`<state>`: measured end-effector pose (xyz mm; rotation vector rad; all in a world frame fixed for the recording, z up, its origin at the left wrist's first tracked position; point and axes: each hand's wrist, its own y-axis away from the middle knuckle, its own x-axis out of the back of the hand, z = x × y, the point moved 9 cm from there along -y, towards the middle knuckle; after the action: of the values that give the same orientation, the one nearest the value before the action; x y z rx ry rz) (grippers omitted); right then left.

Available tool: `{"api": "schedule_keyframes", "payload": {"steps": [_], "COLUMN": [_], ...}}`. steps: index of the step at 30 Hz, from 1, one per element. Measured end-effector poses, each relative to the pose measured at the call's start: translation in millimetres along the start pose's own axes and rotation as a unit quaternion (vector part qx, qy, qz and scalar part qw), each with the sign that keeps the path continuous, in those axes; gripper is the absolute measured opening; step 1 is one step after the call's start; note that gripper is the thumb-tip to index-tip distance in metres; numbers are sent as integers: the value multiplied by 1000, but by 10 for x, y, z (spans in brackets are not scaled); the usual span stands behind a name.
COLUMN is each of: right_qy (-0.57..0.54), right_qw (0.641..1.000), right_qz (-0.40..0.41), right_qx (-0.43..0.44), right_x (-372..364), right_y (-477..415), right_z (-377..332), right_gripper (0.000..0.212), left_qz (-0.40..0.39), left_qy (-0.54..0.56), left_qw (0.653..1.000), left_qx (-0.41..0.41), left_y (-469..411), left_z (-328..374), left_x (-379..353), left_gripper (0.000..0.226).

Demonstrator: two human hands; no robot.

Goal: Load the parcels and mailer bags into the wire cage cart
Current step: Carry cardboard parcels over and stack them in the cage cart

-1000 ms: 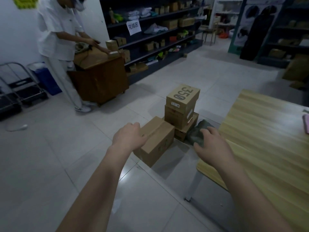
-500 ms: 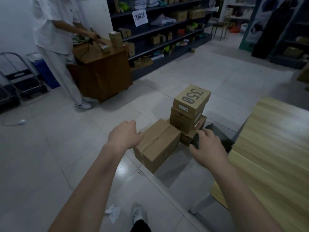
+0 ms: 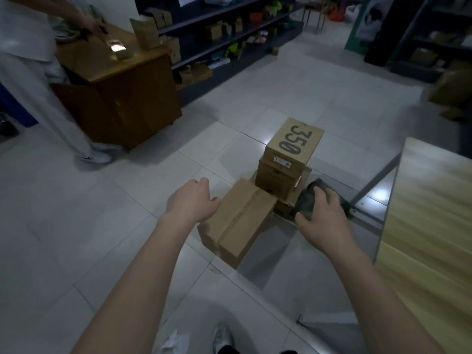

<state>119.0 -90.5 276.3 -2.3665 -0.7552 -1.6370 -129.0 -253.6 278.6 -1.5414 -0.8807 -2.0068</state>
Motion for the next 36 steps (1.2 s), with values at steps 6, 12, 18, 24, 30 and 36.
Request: {"api": "schedule_keyframes", "payload": {"steps": [6,12,18,24,30,36], "right_qy": [7,-1,-1,24,20,13], "right_qw": [1000,999,999,997,993,993], "right_qz": [-11,-28,-52,-71,-115,-111], "right_qx": [-25,-22,-11,-27,-32,-46], "right_x": [-86,-156,-371,-1348,-3370,-5223], "right_y": [-304,-676,-1069,-1529,-2060,-2616], "right_z": [44,7,79,439,886,1399], "right_gripper": [78,73,65,67,70,71], "left_qz": [-17,-36,-48,-83,-177,-43], "left_qy": [-9,1,5,82,138,31], "left_qw": [1000,999,999,992,971,997], "left_qx": [-11,-4,17,44,82,59], "left_y": [-431,-768,-1191,-1854,-2503,-3322], "left_z": [26,40,0,-189,-499,-966], "left_x": [-64,-116,-261,-1386,-3769,-5028], "left_gripper": [52,53,55,59,75,74]}}
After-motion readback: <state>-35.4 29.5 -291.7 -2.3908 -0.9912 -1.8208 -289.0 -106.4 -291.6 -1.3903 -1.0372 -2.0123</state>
